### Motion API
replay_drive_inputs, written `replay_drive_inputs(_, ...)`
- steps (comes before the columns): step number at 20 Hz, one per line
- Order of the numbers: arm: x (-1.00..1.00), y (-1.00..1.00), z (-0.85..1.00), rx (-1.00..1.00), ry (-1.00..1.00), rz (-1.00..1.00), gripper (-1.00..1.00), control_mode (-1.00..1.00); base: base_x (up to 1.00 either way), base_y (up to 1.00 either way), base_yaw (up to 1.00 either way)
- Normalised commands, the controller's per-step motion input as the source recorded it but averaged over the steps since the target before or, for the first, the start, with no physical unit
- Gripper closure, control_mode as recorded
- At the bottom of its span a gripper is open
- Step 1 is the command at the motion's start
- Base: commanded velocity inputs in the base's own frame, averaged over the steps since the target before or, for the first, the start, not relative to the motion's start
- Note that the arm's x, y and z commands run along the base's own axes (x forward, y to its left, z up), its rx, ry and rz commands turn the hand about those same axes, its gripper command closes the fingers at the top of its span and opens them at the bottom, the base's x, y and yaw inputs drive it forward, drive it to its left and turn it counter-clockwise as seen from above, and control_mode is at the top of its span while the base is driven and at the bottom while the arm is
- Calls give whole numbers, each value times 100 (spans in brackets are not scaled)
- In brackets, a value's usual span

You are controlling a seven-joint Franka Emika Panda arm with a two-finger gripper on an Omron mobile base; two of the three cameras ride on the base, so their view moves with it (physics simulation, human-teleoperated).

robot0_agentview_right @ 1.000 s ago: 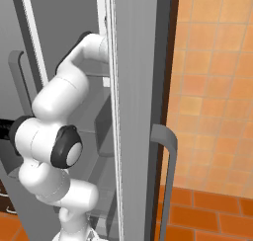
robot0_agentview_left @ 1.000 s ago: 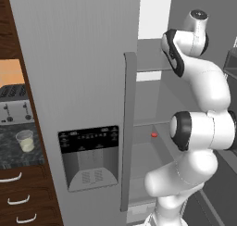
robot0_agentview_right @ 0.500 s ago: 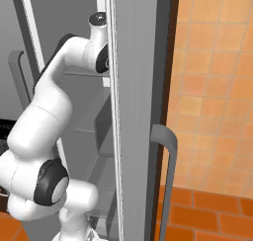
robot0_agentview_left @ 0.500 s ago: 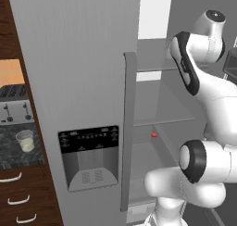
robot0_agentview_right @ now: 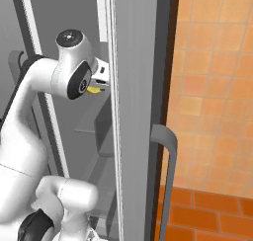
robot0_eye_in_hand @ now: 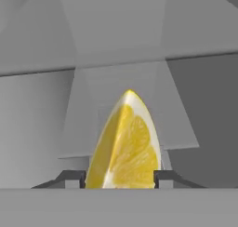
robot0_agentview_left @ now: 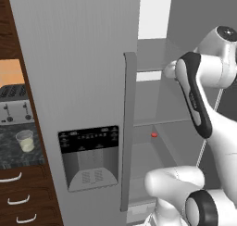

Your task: Grab a lemon wedge from the fridge and one ice cube from the ice bowl, and put them in the glass of lemonade.

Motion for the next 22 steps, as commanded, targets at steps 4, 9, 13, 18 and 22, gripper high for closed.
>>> replay_drive_inputs(4, -100, 26, -58, 0, 0, 4, 100, -100, 0, 0, 0)
replay_drive_inputs(9, -82, 26, -63, 0, 5, 3, 100, -100, 0, 0, 0)
replay_drive_inputs(13, -50, 12, -12, 0, 2, 1, 100, -100, 0, 0, 0)
replay_drive_inputs(18, -34, 0, -2, 0, 3, 0, 100, -100, 0, 0, 0)
replay_drive_inputs(22, -4, 0, 0, 0, 0, 0, 100, -100, 0, 0, 0)
